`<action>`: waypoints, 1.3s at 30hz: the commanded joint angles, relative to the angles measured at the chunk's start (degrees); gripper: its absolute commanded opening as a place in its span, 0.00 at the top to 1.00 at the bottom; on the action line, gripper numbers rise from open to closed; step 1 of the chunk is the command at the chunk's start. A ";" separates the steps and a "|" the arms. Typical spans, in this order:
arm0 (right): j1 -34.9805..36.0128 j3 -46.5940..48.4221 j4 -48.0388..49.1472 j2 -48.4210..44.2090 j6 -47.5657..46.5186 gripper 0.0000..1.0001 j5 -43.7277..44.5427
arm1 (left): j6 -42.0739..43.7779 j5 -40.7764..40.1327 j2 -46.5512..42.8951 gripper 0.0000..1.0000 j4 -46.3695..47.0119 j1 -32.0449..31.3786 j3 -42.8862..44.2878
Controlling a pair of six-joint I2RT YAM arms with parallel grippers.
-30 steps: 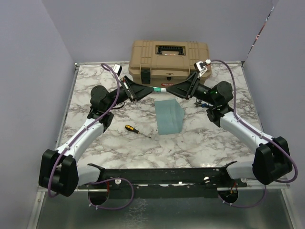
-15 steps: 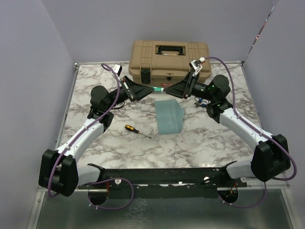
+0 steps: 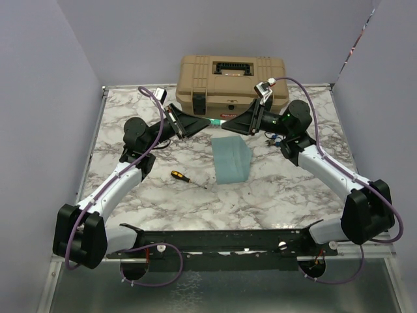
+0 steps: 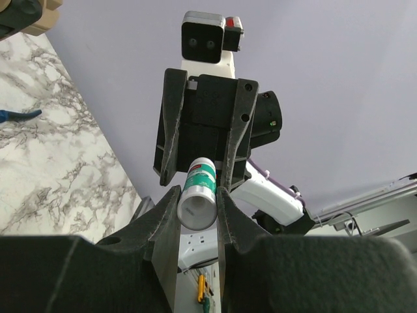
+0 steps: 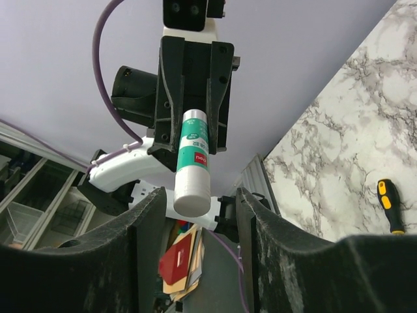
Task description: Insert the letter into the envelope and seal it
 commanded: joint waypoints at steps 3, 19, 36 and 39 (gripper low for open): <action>0.20 1.59 2.64 1.83 1.10 0.51 -1.76 | 0.95 0.27 -0.75 1.00 1.87 0.02 -1.14; 0.82 2.21 6.26 2.79 3.67 0.69 -1.79 | 1.59 0.19 -1.11 1.00 1.87 -0.09 -1.54; 0.93 2.16 1.81 2.72 -0.22 0.99 -4.57 | 1.87 3.17 1.18 0.30 1.87 -1.56 -0.64; 0.94 2.66 0.04 3.17 -1.59 0.99 -4.85 | 1.57 3.74 2.07 0.36 1.87 -2.43 -0.36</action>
